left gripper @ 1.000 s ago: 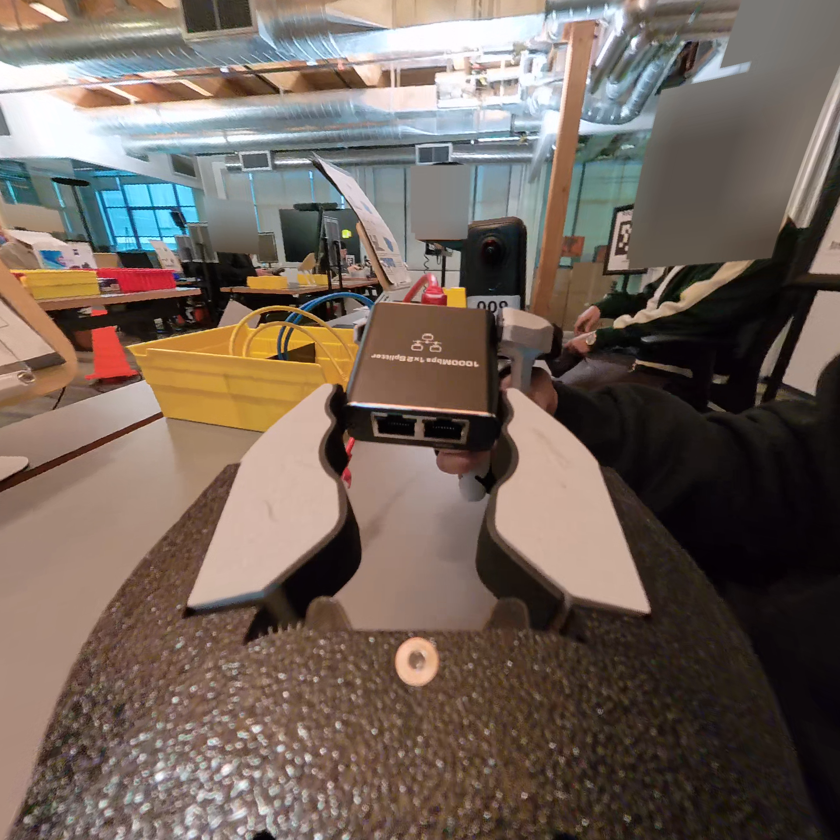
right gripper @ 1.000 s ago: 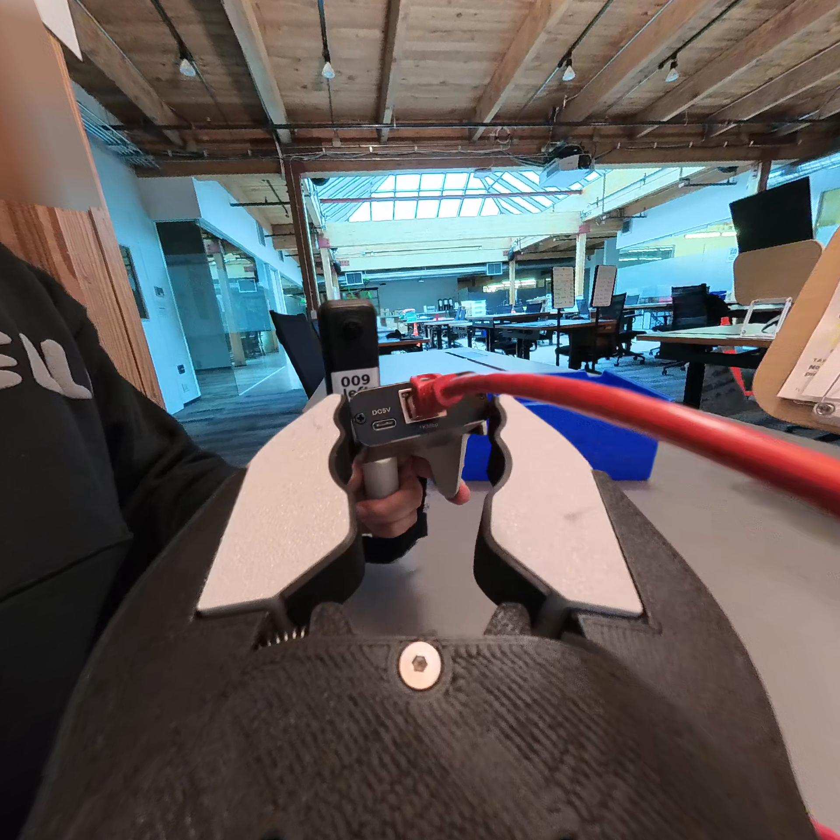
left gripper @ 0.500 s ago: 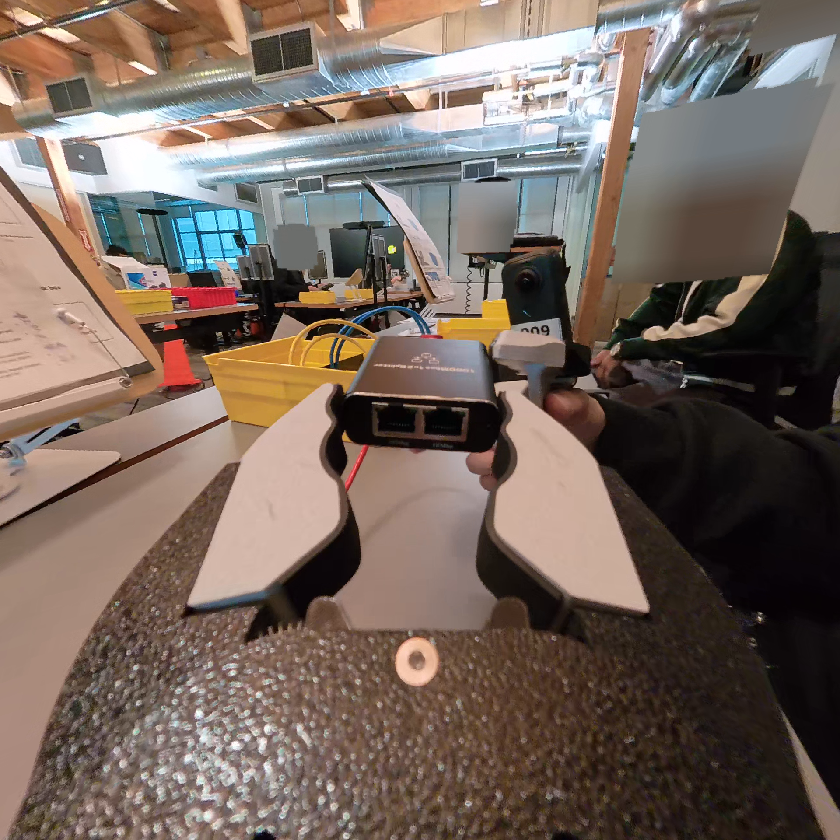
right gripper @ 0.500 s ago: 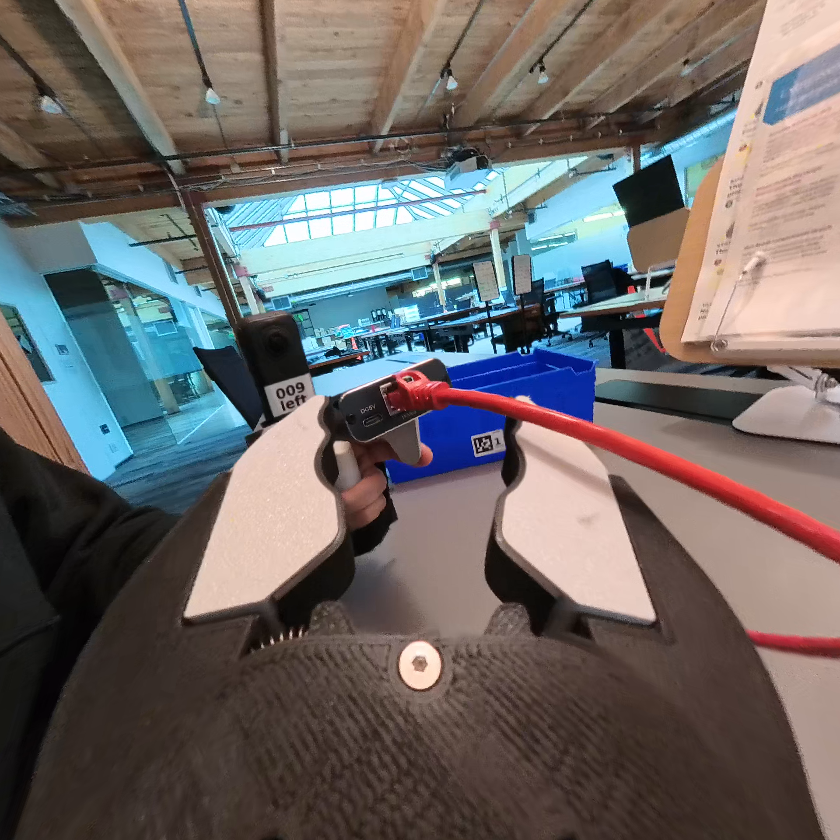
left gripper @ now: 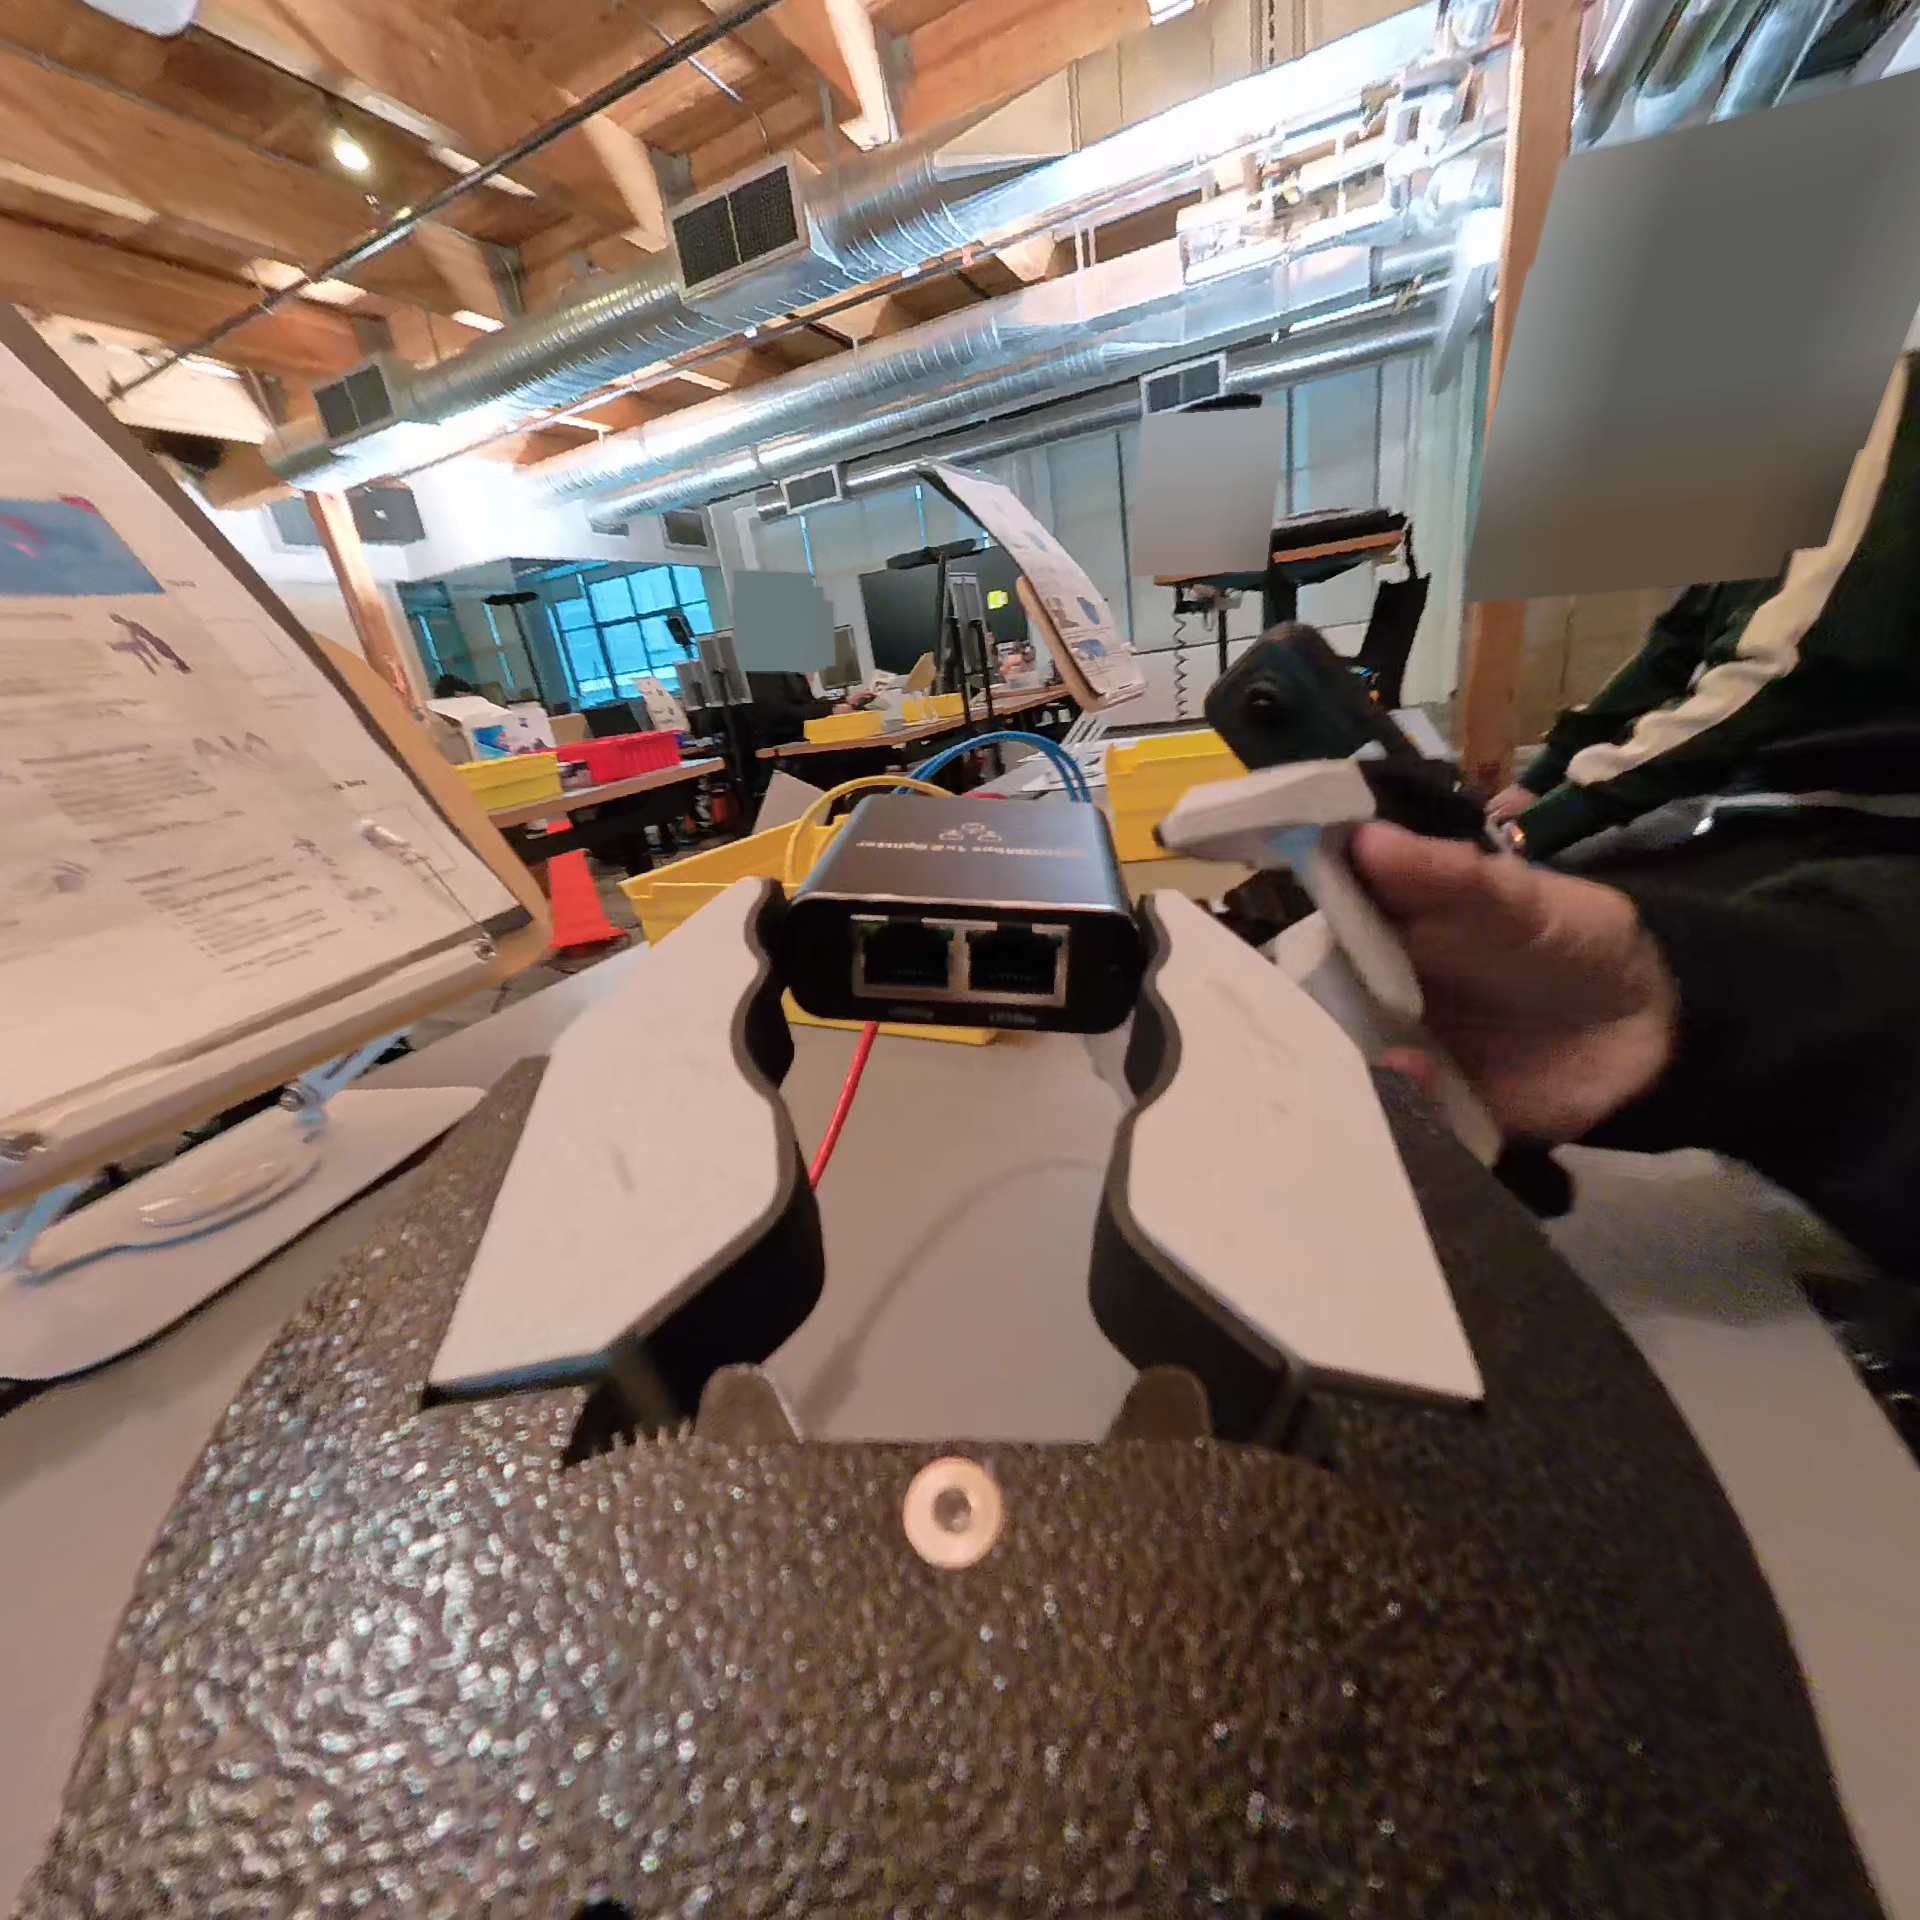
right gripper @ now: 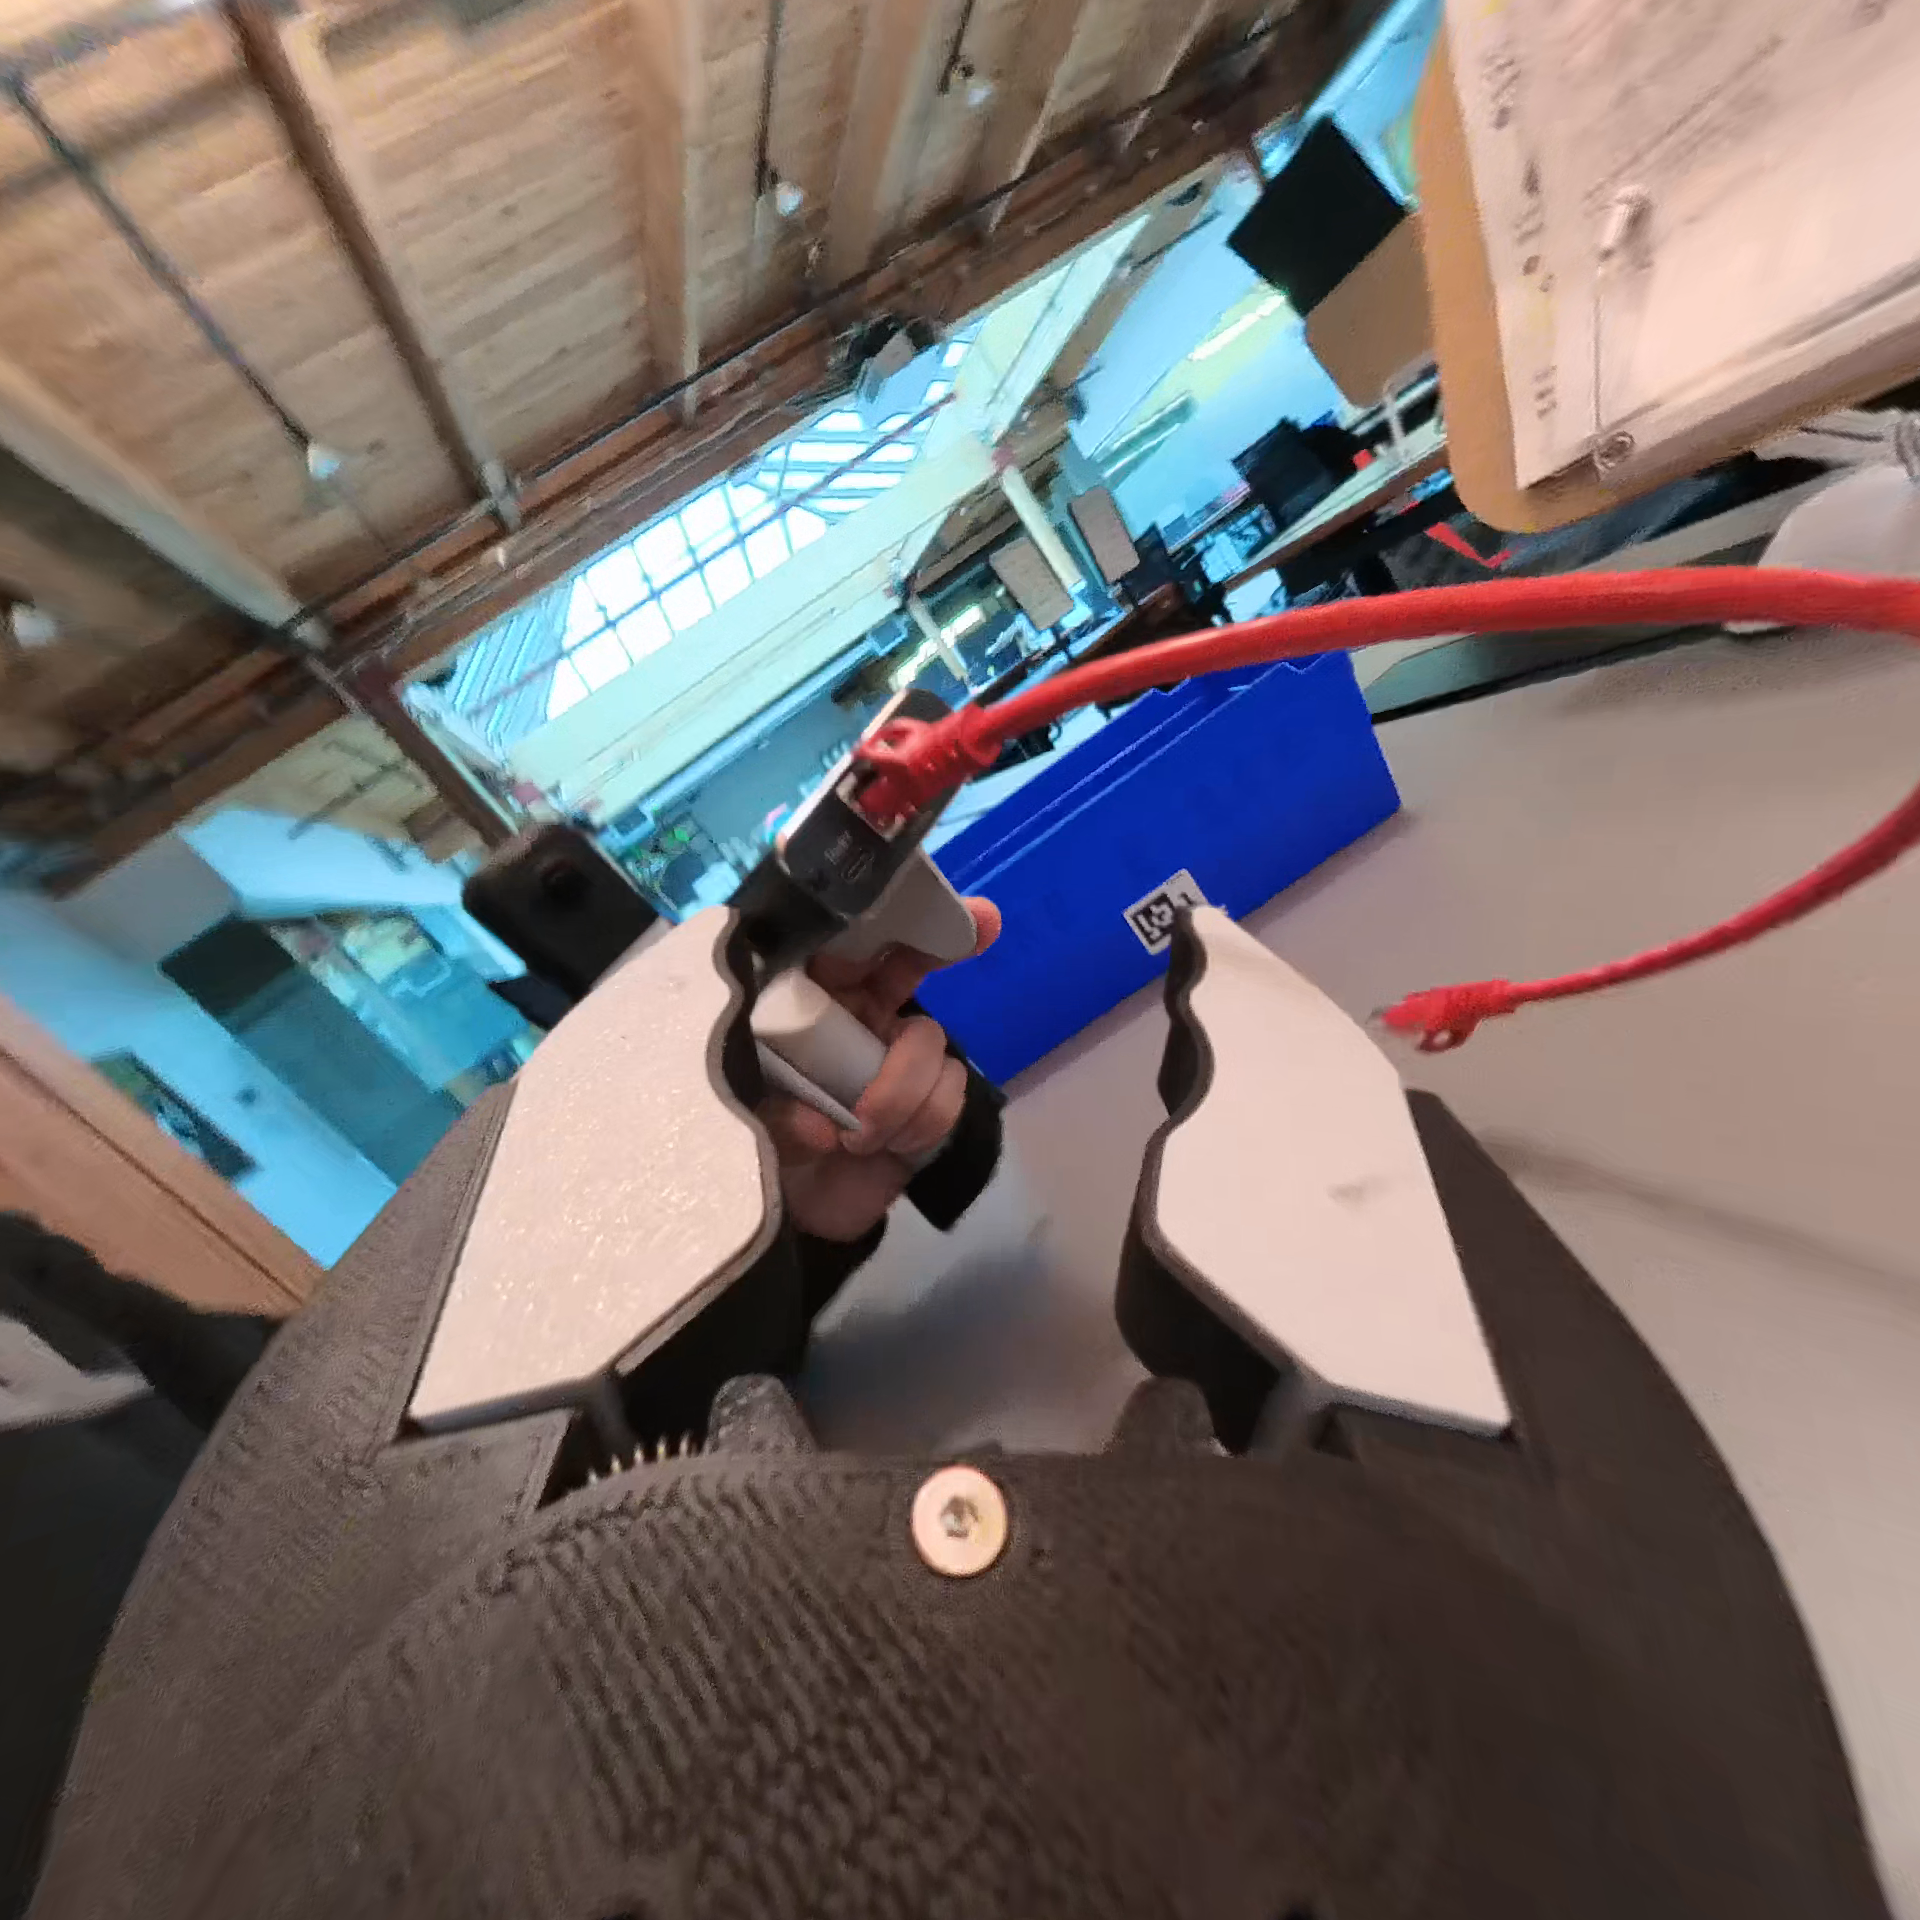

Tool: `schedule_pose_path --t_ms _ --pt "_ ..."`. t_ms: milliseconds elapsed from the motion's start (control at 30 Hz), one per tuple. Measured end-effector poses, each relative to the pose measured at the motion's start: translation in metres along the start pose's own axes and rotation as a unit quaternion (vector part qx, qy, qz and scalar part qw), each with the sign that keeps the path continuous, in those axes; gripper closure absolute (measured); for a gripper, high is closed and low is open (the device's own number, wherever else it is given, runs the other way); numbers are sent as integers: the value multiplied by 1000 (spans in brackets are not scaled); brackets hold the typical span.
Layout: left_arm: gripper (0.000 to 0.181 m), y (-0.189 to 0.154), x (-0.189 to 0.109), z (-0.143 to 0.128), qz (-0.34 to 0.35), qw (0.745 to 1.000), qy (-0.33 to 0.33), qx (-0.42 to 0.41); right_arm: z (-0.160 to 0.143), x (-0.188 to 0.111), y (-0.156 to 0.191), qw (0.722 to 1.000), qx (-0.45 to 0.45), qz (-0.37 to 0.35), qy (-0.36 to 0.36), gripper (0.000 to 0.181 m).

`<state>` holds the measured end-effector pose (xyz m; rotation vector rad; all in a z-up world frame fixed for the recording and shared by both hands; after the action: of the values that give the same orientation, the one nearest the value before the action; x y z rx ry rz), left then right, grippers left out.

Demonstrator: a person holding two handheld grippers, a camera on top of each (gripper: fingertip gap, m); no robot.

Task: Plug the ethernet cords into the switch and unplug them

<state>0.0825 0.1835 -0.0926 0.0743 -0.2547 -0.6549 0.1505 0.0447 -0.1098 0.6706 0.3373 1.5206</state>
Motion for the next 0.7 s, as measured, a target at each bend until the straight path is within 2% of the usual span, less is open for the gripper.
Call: schedule_pose_path --t_ms 100,200,267,367,533,700 --pt "118 -1 0 1 8 1000 -1 17 7 4 14 994 90 8 -60 116" --pt "118 -2 0 0 10 1000 -1 22 7 5 18 981 170 16 -96 137" --pt "118 -3 0 0 10 1000 -1 28 4 8 22 972 205 31 -107 138" --pt "118 -5 1 1 11 999 -3 37 4 14 23 963 238 26 -120 141" --pt "118 -9 2 3 13 998 -9 54 3 15 21 950 278 12 -142 167" --pt "118 -10 4 1 20 997 4 75 0 13 18 943 300 0 -146 168"
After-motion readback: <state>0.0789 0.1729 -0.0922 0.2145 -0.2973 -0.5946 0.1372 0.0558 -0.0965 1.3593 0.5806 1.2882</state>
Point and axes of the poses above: each gripper's, where its closed fingertips meet, x out along the fingers, z out of its top, y = z × x across the jaws, the point moved 7 cm from there along -x, back along the fingers, and after that the axes turned 1 degree about y, right-handed, at the moved point
